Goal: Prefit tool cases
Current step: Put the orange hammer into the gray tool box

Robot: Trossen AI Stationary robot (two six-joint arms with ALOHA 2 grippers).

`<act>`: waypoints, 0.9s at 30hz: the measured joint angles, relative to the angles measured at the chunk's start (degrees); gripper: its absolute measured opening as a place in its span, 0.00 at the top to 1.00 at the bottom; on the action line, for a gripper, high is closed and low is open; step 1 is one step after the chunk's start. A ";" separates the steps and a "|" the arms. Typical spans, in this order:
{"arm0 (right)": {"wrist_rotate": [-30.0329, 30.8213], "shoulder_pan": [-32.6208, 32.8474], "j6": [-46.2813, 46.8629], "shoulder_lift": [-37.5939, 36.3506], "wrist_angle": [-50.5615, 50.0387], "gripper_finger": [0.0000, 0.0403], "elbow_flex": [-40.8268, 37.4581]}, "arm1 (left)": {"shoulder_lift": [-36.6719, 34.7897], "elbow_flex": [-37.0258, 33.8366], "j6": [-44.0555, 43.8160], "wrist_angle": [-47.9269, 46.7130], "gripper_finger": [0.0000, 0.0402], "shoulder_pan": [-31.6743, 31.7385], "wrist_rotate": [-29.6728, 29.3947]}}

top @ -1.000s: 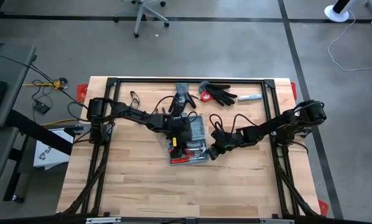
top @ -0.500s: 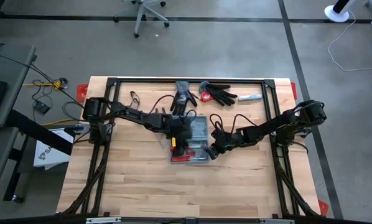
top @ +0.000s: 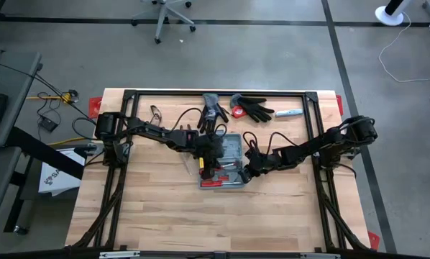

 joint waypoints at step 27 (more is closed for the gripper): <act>-3.62 -12.31 -14.61 -4.93 -9.79 1.00 6.20 | 0.32 -0.46 1.75 2.56 1.00 0.13 11.33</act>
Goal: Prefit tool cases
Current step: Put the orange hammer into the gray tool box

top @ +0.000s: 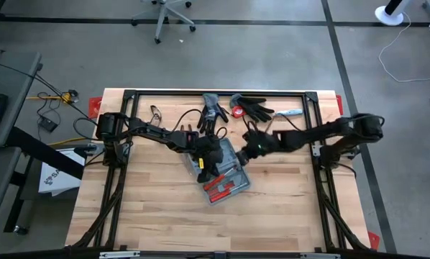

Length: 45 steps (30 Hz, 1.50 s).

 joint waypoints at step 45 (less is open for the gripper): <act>-7.63 11.49 2.84 3.71 -9.79 1.00 4.90 | 4.14 3.39 2.96 5.59 1.00 2.75 -5.52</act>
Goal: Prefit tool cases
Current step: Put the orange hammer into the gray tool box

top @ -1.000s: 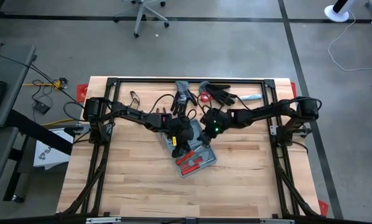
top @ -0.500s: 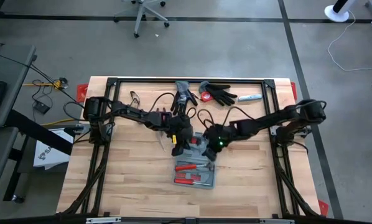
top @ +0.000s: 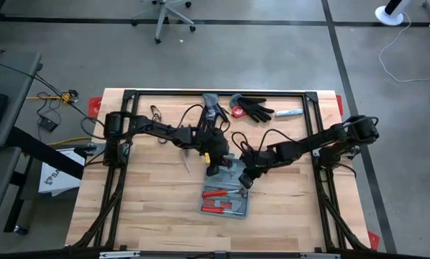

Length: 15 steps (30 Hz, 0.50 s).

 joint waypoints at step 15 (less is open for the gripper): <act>-4.82 1.96 1.33 -0.03 4.73 1.00 0.04 | 9.74 10.71 -1.11 -4.45 1.00 1.44 -2.65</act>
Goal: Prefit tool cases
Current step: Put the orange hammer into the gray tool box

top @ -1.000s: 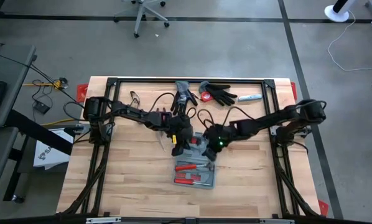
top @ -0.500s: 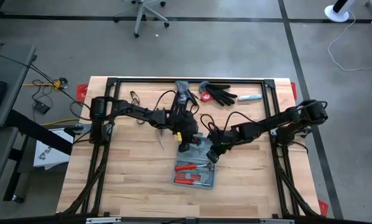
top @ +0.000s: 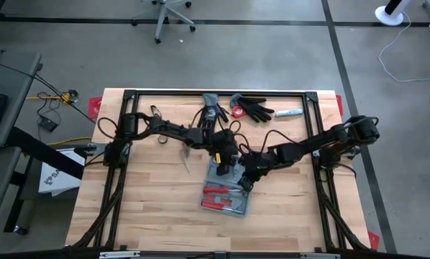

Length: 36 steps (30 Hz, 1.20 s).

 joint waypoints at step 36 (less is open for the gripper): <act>5.61 8.11 8.46 -1.75 -9.84 1.00 -0.04 | -6.85 -0.17 1.01 -4.76 1.00 2.51 8.57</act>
